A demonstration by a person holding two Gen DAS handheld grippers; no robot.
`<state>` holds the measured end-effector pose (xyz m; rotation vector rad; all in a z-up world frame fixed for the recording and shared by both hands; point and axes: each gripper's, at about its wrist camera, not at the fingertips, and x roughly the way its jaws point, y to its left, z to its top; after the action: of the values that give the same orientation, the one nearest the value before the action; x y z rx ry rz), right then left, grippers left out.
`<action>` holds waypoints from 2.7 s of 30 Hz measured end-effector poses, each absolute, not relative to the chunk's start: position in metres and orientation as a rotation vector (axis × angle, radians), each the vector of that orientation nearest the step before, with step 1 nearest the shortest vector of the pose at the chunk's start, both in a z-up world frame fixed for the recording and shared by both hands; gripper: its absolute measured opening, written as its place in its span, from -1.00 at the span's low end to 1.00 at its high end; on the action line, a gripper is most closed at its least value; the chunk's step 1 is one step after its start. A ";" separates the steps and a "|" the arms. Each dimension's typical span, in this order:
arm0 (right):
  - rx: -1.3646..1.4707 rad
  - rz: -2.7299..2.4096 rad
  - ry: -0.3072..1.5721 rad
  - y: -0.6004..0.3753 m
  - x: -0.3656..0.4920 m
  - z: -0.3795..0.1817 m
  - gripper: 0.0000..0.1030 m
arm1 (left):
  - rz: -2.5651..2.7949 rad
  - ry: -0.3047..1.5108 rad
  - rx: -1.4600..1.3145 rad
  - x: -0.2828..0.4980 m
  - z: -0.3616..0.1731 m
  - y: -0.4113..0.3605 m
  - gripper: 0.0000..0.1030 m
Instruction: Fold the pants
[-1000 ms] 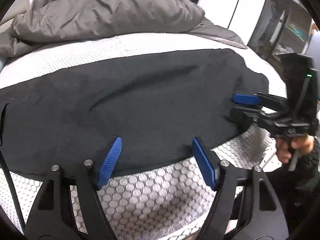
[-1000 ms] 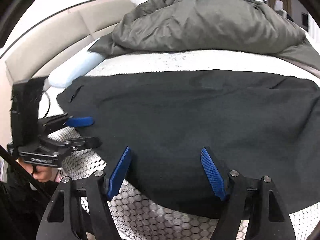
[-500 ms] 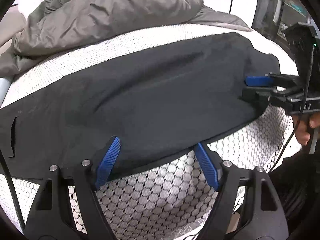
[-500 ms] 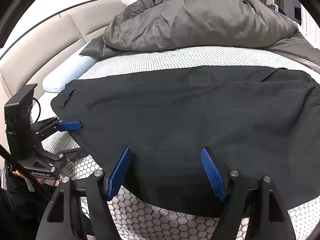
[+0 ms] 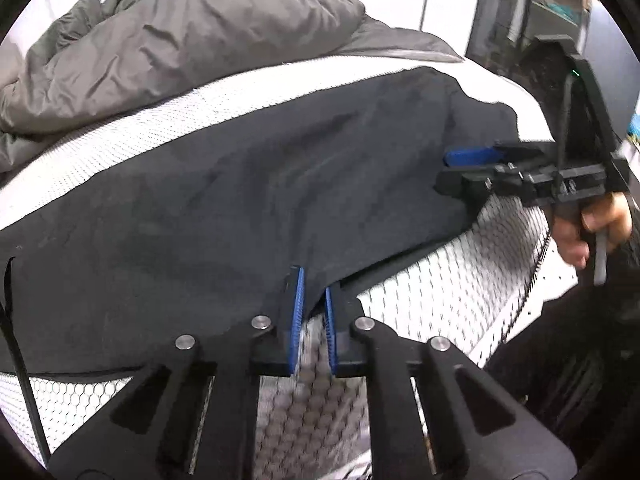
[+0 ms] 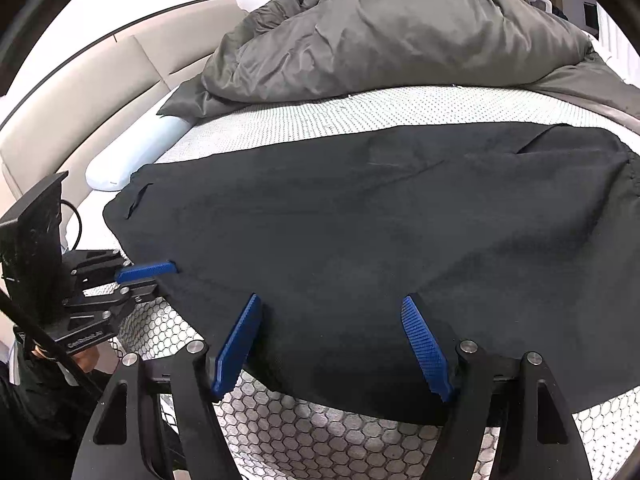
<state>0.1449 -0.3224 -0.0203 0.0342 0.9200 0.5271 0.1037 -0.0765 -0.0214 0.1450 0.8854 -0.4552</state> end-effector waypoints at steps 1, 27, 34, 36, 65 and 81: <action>0.030 0.528 0.928 -0.323 0.145 -0.021 0.45 | -0.463 0.896 0.157 0.102 -0.023 -0.076 -0.85; -0.173 0.424 1.009 -0.273 0.209 -0.035 -0.28 | -0.256 1.013 0.014 0.156 -0.038 -0.071 0.24; -0.166 0.444 0.974 -0.300 0.176 -0.028 -0.27 | -0.281 0.994 -0.044 0.150 -0.027 -0.060 0.24; -0.158 0.451 0.945 -0.302 0.173 -0.024 -0.24 | -0.251 0.977 -0.081 0.156 -0.021 -0.055 0.27; 0.060 0.277 0.883 -0.404 0.175 -0.011 0.25 | 0.146 1.029 -0.231 0.305 -0.025 -0.071 0.36; 0.296 0.197 0.838 -0.541 0.117 -0.018 0.29 | -0.160 1.084 0.030 0.218 -0.036 -0.168 0.54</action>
<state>0.1165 -0.5413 -0.0181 0.2956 0.8379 0.1967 0.2183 -0.1677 -0.0361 0.0300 1.0840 -0.1597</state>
